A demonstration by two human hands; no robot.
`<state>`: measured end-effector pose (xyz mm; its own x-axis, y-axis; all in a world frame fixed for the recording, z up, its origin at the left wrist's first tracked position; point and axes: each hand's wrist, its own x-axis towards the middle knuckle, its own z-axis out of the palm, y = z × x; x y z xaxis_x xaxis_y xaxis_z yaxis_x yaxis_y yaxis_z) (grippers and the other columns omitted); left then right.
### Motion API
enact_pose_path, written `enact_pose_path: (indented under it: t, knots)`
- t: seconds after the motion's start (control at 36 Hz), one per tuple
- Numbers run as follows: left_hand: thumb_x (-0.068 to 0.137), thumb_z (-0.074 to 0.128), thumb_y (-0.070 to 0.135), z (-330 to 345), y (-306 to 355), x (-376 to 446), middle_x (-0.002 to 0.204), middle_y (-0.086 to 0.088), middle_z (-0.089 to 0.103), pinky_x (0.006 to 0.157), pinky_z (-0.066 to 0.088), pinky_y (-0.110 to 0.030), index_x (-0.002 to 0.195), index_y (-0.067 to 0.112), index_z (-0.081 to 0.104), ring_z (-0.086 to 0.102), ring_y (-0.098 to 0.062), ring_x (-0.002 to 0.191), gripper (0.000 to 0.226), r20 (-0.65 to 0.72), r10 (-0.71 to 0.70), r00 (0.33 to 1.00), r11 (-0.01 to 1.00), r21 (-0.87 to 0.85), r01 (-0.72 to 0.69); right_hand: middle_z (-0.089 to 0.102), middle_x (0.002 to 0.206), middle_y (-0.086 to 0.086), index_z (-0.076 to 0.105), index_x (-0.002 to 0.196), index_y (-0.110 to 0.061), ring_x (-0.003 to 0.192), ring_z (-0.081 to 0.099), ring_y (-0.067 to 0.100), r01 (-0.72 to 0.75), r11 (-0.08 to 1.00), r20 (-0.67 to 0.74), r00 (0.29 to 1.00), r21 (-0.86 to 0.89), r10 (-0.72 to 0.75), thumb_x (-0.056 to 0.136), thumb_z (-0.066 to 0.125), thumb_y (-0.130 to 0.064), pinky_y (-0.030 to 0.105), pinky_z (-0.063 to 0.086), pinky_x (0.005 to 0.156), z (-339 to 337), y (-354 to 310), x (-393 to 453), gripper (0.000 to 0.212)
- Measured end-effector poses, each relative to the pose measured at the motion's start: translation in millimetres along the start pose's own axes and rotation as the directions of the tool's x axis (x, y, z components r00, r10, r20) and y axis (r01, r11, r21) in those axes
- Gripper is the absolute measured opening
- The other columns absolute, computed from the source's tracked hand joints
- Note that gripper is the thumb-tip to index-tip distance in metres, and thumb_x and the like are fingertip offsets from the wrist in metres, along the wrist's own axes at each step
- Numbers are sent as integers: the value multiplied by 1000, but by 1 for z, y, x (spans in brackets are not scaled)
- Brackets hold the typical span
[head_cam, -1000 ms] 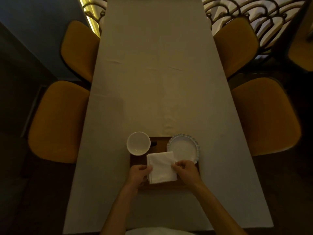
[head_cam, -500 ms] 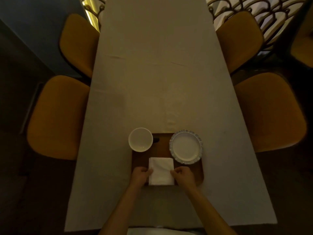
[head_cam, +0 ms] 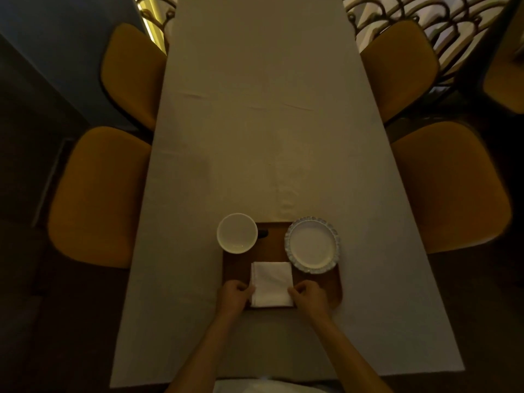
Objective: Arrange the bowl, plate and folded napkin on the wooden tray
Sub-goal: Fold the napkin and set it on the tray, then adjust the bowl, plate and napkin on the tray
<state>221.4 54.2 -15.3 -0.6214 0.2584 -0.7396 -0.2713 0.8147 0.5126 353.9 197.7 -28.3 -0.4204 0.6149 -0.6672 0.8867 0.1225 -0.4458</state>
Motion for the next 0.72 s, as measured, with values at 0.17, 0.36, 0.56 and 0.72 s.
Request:
enact_pose_path:
  t: [0.17,0.36,0.56,0.72]
  knots:
    - [82,73,23,2,3,0,86,-23,71,72,51,-39,81,-1,69,66,-35,83,25,-26,17,1000,1000,15,-17,70,90,0,68,88,-20,84,65,16,-30,1000,-2,1000,-3,30,86,65,-37,27,48,68,-2,1,6,17]
    - [85,67,14,-6,5,-5,97,-22,71,79,51,-39,91,-2,71,66,-34,92,17,-9,12,1000,1000,22,-12,67,82,0,70,91,-14,80,64,16,-13,999,-5,1000,44,13,87,66,-31,25,44,66,-7,1,5,18]
    - [91,58,16,-38,13,-7,90,-11,71,67,43,-27,91,10,70,60,-18,76,13,-128,140,982,990,43,-136,60,66,-2,65,75,-13,65,56,13,162,967,-132,982,199,-137,92,59,-23,24,37,53,-35,-38,8,21]
    - [93,52,21,-60,29,0,82,-11,68,64,41,-30,83,8,67,61,-25,76,22,-217,123,968,992,-9,-128,58,66,-10,65,84,-20,58,53,-1,365,923,-140,927,118,-349,96,55,-28,11,35,49,-54,-103,29,17]
